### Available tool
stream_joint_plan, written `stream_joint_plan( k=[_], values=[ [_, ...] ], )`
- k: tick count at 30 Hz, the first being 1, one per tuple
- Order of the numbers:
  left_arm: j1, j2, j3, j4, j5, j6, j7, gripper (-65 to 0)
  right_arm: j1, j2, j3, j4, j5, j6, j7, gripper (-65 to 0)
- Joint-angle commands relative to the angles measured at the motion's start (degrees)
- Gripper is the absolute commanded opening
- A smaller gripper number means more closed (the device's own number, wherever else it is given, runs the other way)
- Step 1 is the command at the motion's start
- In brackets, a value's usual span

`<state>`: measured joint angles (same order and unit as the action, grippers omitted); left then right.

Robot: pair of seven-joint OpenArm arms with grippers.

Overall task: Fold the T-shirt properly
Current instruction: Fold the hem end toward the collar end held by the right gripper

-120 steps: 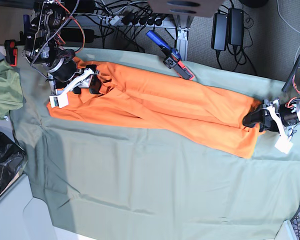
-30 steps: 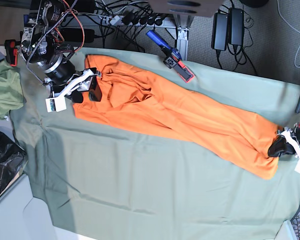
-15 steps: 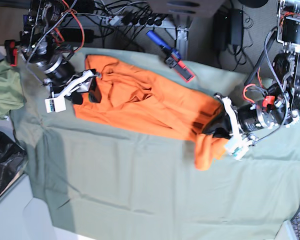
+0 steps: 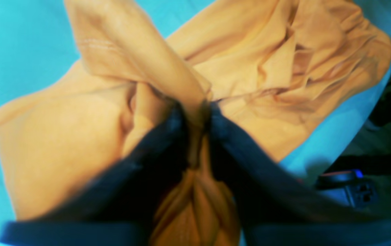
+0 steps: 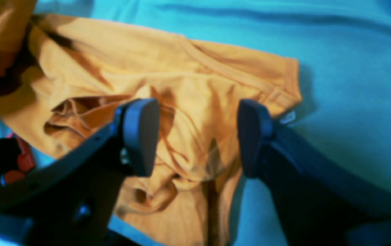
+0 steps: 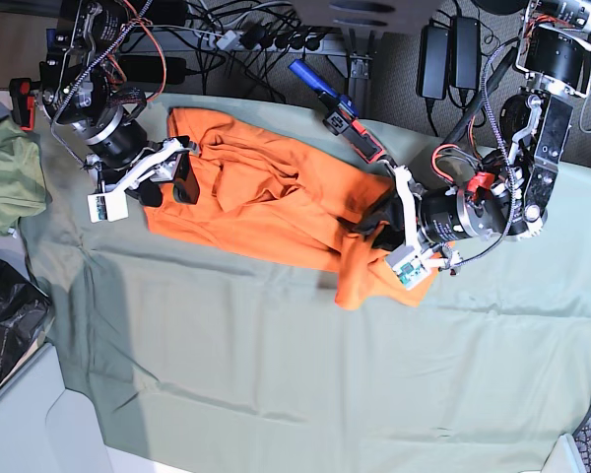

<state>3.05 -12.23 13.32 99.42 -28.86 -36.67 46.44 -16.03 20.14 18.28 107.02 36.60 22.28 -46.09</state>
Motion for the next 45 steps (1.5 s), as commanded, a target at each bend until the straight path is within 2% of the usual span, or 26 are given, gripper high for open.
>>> stream_joint_plan(
  k=[1,3,4,9,15,21,25,31,37,41,45],
  values=[
    [-0.46,-0.04,-0.09,0.94,-2.75,0.00,-1.40,-38.9,0.28,0.63,0.50,1.01,0.70,5.14,1.51,-28.3],
    [0.09,-0.02,-0.09,0.94,-6.01,-0.02,-1.40,-28.2,0.31,0.63,0.50,1.01,0.70,5.14,1.51,-28.3],
    [0.26,-0.02,-0.09,0.94,-7.48,-0.02,-1.36,-26.9,0.31,0.63,0.50,1.01,0.70,5.14,1.53,-28.3],
    [0.31,0.20,-0.09,0.96,-13.92,-0.28,-1.33,-26.9,0.44,0.63,0.50,1.01,0.55,5.14,1.95,-28.3],
    [0.28,0.15,-0.04,0.96,-20.04,-2.62,-1.05,-27.0,0.44,0.61,0.66,1.01,-0.66,4.94,2.38,-28.3],
    [0.28,0.11,-3.61,1.03,-20.24,-2.60,1.64,-27.0,0.42,0.63,7.89,0.20,-1.60,2.99,2.38,-28.1],
    [0.28,-0.22,-7.82,1.03,-20.28,-2.60,2.25,-27.0,0.28,0.66,12.57,-3.41,1.49,3.04,2.08,-21.4],
    [0.31,-0.20,-9.64,1.03,-20.24,-2.91,2.25,-27.0,0.28,0.26,11.54,-11.43,7.08,3.26,0.74,-21.4],
    [0.31,-0.20,-9.64,1.03,-20.22,-3.02,2.25,-27.0,0.28,-4.33,11.50,-12.37,12.20,4.59,-1.97,-21.4],
    [0.31,-0.22,-9.64,1.03,-20.20,-3.02,2.25,-27.0,0.28,-6.56,10.97,-12.37,12.50,4.61,-1.99,-21.4],
    [0.31,-0.22,-9.64,1.03,-20.06,-3.02,2.25,-27.0,0.28,-7.37,10.14,-12.37,12.50,4.59,-1.97,-21.4]
  ],
)
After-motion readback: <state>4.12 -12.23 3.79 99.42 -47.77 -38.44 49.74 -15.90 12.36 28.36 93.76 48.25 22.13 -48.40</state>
